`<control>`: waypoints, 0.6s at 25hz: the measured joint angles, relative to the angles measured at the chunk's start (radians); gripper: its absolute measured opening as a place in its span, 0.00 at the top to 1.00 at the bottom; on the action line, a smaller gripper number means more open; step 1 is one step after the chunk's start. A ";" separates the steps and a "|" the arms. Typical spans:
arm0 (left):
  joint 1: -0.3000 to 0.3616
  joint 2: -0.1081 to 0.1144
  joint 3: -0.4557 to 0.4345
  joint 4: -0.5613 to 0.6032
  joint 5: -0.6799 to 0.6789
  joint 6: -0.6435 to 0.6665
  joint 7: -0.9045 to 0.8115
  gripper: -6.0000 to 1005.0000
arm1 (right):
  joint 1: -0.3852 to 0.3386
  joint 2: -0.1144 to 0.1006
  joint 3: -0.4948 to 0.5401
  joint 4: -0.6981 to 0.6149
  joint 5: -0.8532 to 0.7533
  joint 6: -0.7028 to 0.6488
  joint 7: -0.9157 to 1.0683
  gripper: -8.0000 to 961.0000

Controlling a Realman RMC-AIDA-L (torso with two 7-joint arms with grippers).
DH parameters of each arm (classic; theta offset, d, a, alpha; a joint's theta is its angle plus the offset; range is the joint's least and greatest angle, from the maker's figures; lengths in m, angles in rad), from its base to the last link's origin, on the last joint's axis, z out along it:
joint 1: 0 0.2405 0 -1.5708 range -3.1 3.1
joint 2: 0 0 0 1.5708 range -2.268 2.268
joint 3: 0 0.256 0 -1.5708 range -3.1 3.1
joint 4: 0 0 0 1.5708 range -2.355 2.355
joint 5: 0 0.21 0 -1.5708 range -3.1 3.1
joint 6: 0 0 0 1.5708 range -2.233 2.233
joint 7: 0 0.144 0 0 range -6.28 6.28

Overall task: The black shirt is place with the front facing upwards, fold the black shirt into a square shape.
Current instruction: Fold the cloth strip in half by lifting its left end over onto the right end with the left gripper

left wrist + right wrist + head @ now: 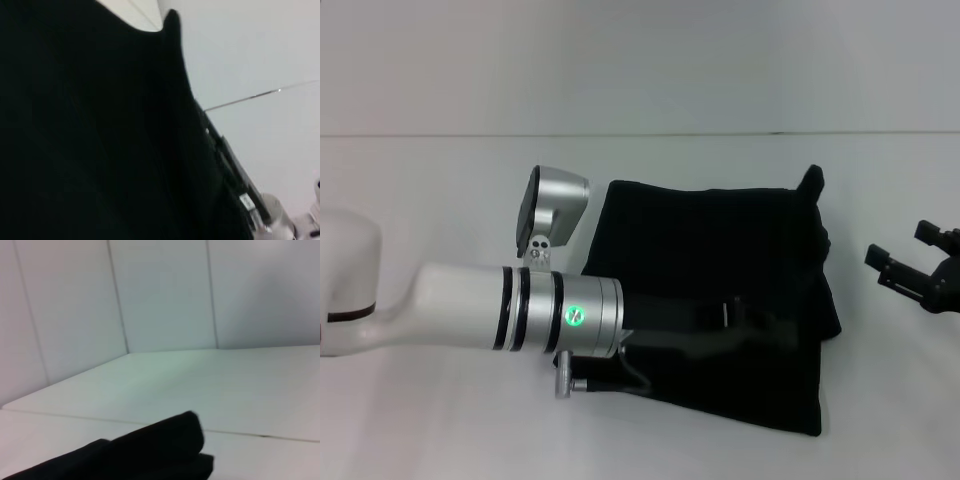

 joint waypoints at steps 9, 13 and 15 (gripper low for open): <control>0.038 0.007 0.086 0.005 0.001 0.093 0.001 0.83 | 0.001 0.001 0.123 0.012 0.000 0.006 0.000 0.03; 0.035 0.005 0.127 0.007 -0.003 0.130 0.024 0.70 | 0.007 0.001 0.147 0.018 0.000 0.002 0.000 0.03; 0.036 0.004 0.120 0.022 -0.018 0.172 0.081 0.60 | 0.009 0.001 0.150 0.023 0.000 -0.002 0.004 0.03</control>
